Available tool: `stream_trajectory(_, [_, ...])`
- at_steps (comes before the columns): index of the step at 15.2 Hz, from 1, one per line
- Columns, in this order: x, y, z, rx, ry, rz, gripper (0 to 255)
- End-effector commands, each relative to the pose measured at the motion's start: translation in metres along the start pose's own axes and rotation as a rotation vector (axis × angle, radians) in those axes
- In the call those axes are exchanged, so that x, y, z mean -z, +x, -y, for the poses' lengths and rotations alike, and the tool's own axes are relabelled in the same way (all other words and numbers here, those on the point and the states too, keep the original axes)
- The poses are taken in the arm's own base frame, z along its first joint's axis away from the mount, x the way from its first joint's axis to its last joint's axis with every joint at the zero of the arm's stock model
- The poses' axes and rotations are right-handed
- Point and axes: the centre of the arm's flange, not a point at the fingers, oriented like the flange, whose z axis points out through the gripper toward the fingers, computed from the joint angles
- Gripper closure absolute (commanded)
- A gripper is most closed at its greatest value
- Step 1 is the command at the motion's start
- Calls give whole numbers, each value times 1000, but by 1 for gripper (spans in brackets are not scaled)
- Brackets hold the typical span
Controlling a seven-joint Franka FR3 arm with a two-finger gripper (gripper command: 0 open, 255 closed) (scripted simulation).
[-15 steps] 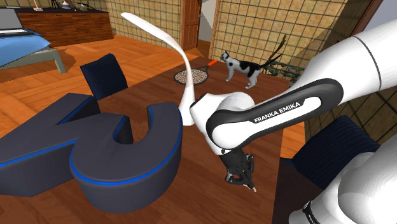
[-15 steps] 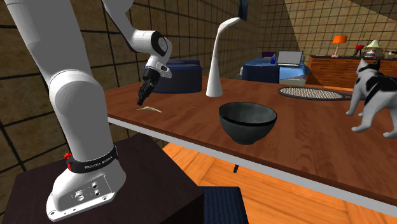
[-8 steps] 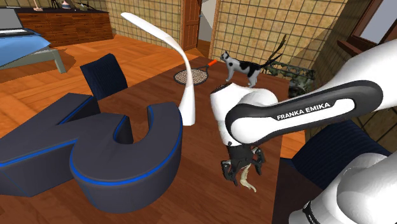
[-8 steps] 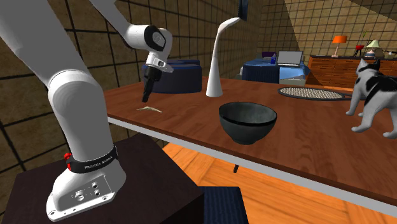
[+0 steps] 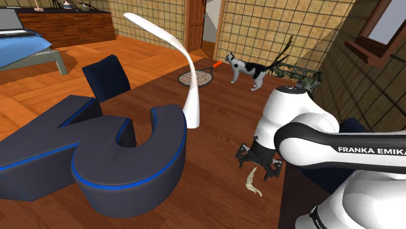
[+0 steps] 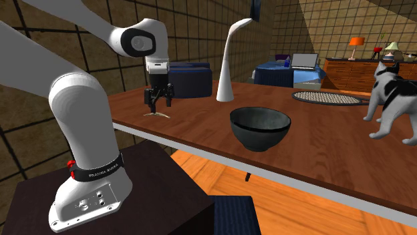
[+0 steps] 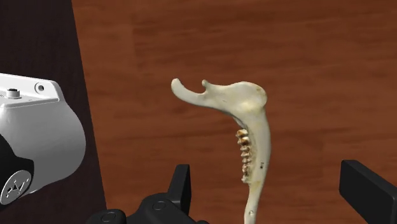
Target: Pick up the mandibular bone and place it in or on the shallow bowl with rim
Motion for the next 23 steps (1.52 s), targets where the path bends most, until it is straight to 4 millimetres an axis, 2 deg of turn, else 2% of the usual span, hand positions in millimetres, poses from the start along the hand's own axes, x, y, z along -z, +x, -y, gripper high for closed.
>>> stream_trajectory(1, [-10,1,-2,-11,8,-2,0])
stream_trajectory(3, [-23,1,-2,-11,8,-2,0])
stream_trajectory(11, [-23,1,-2,-11,8,-2,0])
stream_trajectory(12, [-23,1,-2,-11,8,-2,255])
stream_trajectory(21, [-23,1,-2,-11,8,-2,255])
stream_trajectory(23, [-13,1,-2,-11,8,-2,255])
